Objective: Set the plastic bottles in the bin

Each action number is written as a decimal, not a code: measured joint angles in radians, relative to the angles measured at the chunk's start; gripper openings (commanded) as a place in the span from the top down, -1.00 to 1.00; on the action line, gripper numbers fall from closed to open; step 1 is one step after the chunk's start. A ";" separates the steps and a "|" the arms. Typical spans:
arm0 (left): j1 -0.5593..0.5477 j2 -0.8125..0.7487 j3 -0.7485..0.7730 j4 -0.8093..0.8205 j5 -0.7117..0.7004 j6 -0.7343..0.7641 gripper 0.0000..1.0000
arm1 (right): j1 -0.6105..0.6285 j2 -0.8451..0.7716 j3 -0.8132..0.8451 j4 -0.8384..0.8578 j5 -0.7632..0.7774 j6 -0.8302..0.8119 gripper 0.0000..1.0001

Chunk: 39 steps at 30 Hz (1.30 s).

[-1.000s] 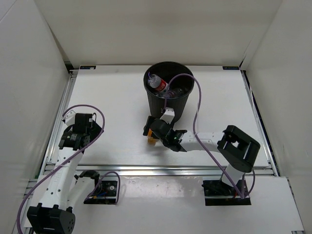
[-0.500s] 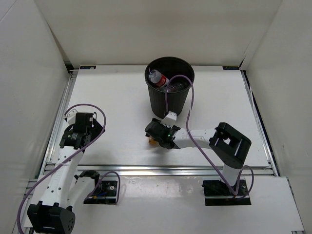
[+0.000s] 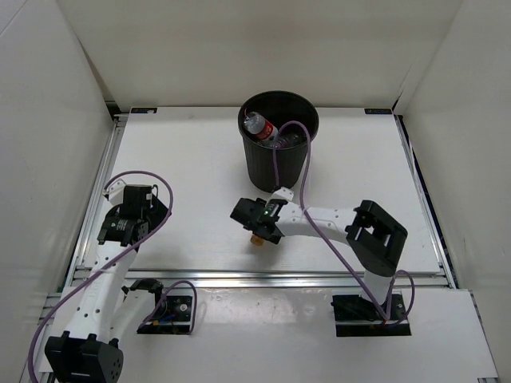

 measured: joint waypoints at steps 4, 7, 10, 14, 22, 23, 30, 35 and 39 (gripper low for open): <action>0.000 0.004 -0.013 0.003 -0.022 -0.017 -1.00 | 0.012 -0.065 0.179 -0.288 -0.048 0.090 0.60; 0.000 0.005 -0.023 0.005 -0.037 -0.034 -1.00 | -0.007 -0.173 0.336 -0.378 -0.072 0.063 0.62; -0.001 -0.001 -0.035 0.011 -0.054 -0.053 -1.00 | -0.050 -0.275 0.486 -0.384 -0.058 -0.019 0.65; -0.012 -0.009 -0.060 0.008 -0.079 -0.088 -1.00 | -0.121 -0.311 0.677 -0.294 0.021 -0.216 0.62; -0.060 -0.014 -0.073 0.008 -0.108 -0.138 -1.00 | -0.462 -0.053 0.858 -0.015 -0.127 -0.519 -0.91; -0.063 -0.013 -0.075 0.006 -0.110 -0.143 -1.00 | -0.492 -0.022 0.858 -0.012 -0.146 -0.522 -1.00; -0.071 0.026 -0.076 0.000 -0.134 -0.167 -1.00 | -0.590 0.022 0.858 -0.043 -0.289 -0.595 -1.00; -0.072 0.041 -0.032 0.009 -0.145 -0.179 -1.00 | -0.633 -0.131 0.797 -0.031 -0.303 -0.681 -1.00; -0.073 0.148 0.102 0.024 -0.176 -0.203 -1.00 | -0.659 -0.237 0.789 -0.023 -0.192 -0.758 -1.00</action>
